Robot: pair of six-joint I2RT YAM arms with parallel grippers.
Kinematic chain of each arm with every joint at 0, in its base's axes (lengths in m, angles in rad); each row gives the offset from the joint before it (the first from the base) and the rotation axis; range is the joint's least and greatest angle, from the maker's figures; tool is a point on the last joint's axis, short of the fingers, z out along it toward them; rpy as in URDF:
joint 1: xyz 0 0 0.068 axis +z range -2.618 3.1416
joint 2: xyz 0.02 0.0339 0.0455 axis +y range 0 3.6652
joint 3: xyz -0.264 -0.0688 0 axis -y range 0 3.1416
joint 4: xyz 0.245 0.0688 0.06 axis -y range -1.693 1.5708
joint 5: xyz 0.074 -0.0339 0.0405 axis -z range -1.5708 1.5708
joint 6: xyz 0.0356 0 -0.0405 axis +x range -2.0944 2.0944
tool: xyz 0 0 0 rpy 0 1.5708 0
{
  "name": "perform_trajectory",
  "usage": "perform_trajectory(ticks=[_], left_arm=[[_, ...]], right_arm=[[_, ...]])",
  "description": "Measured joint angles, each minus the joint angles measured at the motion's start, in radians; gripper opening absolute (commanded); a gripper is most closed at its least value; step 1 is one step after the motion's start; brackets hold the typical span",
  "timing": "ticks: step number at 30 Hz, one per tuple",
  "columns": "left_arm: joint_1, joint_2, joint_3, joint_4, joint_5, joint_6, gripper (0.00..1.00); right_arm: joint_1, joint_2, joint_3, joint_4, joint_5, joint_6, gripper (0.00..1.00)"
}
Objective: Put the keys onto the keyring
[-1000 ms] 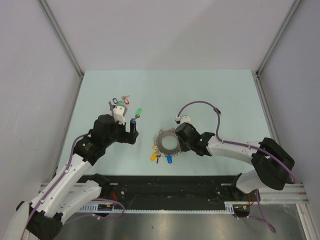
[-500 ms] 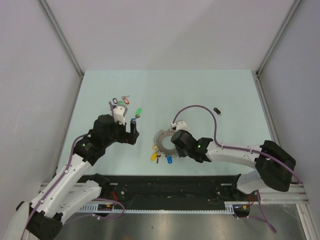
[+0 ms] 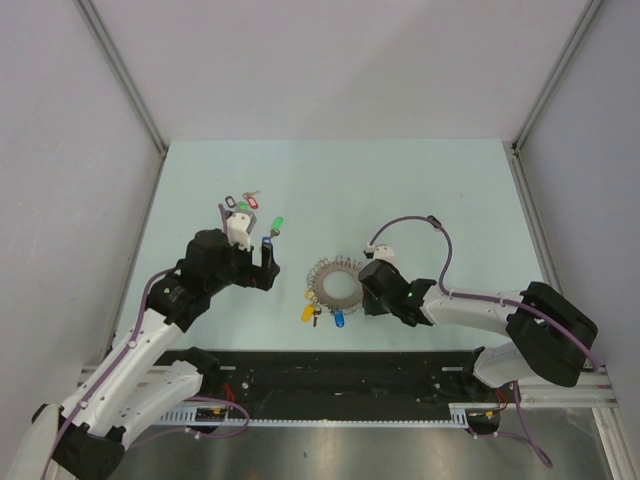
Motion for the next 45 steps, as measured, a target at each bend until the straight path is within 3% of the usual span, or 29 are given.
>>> perform_trajectory(ticks=[15,32,45], left_arm=[[0.000,0.000,0.000,0.001,0.016,0.005,1.00],[0.000,-0.002,0.000,0.001,0.035,0.006,1.00],[0.000,-0.002,0.000,0.001,0.035,0.006,1.00]], right_arm=[[-0.008,-0.067,-0.027,0.066,-0.044,0.033,0.28],[-0.019,-0.017,-0.027,0.093,-0.051,0.045,0.24],[-0.024,-0.016,-0.027,0.077,-0.029,0.047,0.29]])
